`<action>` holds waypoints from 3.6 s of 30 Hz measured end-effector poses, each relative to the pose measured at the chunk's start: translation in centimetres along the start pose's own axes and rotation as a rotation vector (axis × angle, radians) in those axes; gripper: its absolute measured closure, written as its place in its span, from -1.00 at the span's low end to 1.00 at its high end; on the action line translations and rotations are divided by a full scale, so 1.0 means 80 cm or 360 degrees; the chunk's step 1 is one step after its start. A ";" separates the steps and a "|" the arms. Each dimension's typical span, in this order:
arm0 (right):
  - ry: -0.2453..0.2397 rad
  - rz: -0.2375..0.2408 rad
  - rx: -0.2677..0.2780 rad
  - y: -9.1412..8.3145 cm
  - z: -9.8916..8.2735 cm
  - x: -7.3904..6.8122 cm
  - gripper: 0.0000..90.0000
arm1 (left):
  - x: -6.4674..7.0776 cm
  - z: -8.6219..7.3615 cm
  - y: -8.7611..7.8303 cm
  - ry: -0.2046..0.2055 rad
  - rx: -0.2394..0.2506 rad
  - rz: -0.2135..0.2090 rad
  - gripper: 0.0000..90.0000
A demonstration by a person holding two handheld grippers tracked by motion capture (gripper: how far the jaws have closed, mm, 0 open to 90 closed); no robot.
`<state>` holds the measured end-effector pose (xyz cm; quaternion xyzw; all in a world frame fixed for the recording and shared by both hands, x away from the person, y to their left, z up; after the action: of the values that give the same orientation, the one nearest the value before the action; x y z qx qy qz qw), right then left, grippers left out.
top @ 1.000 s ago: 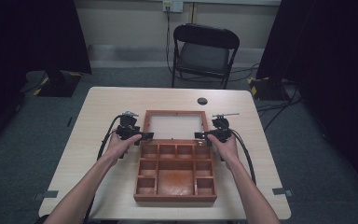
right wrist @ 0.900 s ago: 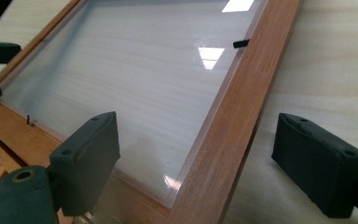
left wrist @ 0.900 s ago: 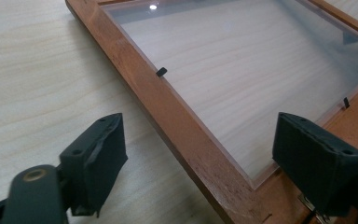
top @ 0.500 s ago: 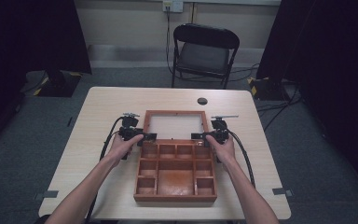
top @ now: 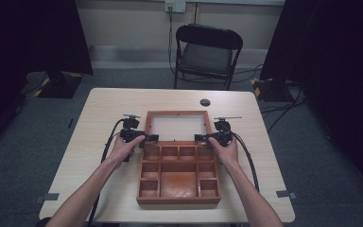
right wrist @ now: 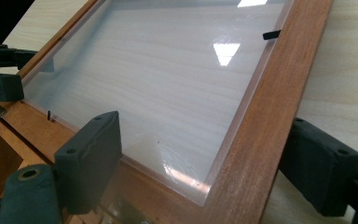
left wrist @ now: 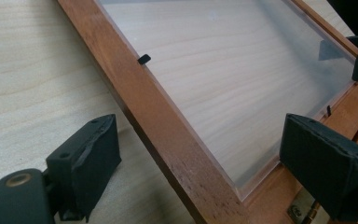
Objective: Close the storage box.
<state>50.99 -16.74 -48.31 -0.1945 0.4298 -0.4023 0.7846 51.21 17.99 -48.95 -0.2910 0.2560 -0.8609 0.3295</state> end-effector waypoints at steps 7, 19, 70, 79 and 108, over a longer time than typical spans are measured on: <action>-0.0094 -0.0025 0.0065 -0.005 0.001 -0.004 -0.56 | 0.008 0.005 -0.003 0.0076 0.0021 -0.0013 -0.57; -0.0132 -0.0042 0.0143 -0.018 0.004 -0.006 -0.33 | 0.016 0.010 -0.012 0.0197 0.0067 0.0066 -0.46; -0.0148 0.0107 0.0314 -0.089 0.001 -0.025 0.11 | 0.048 0.012 -0.089 0.0440 0.0261 0.0082 0.50; -0.0153 0.0101 0.0358 -0.096 0.004 -0.031 -0.24 | 0.047 0.007 -0.092 0.0437 0.0264 0.0074 0.54; -0.0191 0.0084 0.0355 -0.124 -0.015 -0.042 0.16 | 0.065 0.013 -0.109 0.0463 0.0337 0.0008 0.30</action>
<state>44.34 -19.98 -40.80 -0.1184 0.3397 -0.4144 0.8360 45.07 19.66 -40.95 -0.1264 0.2096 -0.9153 0.3199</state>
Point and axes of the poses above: each handheld gripper's, and its own axes: y roughly forward along the jaws, z roughly out of its top, x roughly to its right, the point moved 1 cm from there along y, roughly forward along the jaws, and after that the axes turned 9 degrees about y, right-handed, at the moved point
